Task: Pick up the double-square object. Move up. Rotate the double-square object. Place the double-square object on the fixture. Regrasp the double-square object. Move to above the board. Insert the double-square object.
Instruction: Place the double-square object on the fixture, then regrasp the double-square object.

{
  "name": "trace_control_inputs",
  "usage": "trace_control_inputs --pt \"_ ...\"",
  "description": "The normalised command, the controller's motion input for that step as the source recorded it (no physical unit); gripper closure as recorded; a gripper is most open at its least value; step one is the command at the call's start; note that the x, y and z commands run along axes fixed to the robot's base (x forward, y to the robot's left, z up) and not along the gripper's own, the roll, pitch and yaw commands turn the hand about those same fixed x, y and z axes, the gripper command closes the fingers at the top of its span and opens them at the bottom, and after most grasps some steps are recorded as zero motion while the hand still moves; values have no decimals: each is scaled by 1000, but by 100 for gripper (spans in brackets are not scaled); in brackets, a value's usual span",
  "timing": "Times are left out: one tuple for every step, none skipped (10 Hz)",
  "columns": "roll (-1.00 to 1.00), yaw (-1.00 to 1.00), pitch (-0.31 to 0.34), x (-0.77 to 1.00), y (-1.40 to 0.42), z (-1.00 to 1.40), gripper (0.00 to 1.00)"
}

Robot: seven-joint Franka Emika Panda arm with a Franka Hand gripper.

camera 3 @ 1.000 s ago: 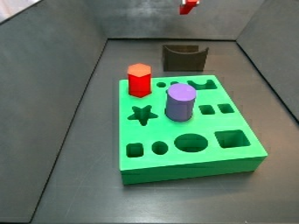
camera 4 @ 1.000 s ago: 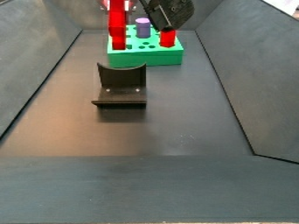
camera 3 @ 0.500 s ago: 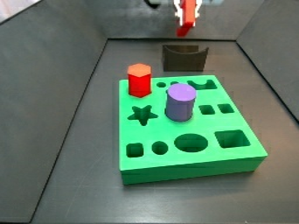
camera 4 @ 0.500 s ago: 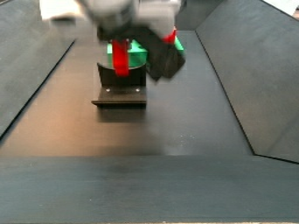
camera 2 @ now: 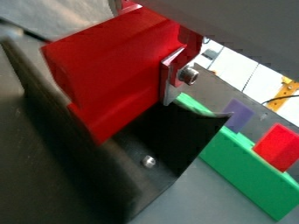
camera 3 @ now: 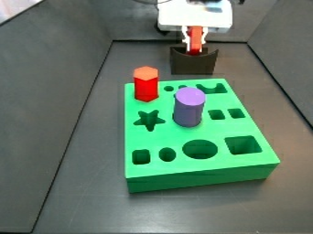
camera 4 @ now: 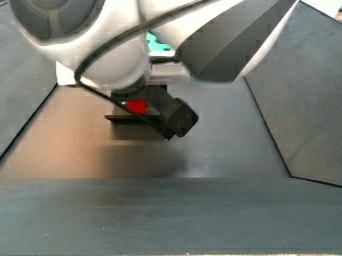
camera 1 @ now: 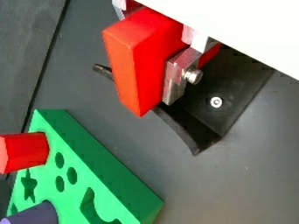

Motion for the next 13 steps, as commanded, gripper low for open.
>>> trace_control_inputs --pt "-79 -106 -58 64 63 -289 100" --pt "-81 -87 -57 52 49 -289 100" --pt "-82 -66 -56 52 45 -288 100" --pt "-83 -43 -55 52 42 -288 100" --pt "-83 -30 -54 52 39 -288 100" --pt "0 0 0 0 -500 -167 100" --pt "0 0 0 0 0 0 0" --pt "62 -30 6 0 0 1000 0" --pt "64 -27 7 -2 -1 1000 0" --pt "69 -9 12 -23 -1 1000 0" --pt "65 -4 7 -29 1 1000 0" --pt "54 1 17 -36 6 1000 0" --pt "43 2 28 -34 8 879 0"
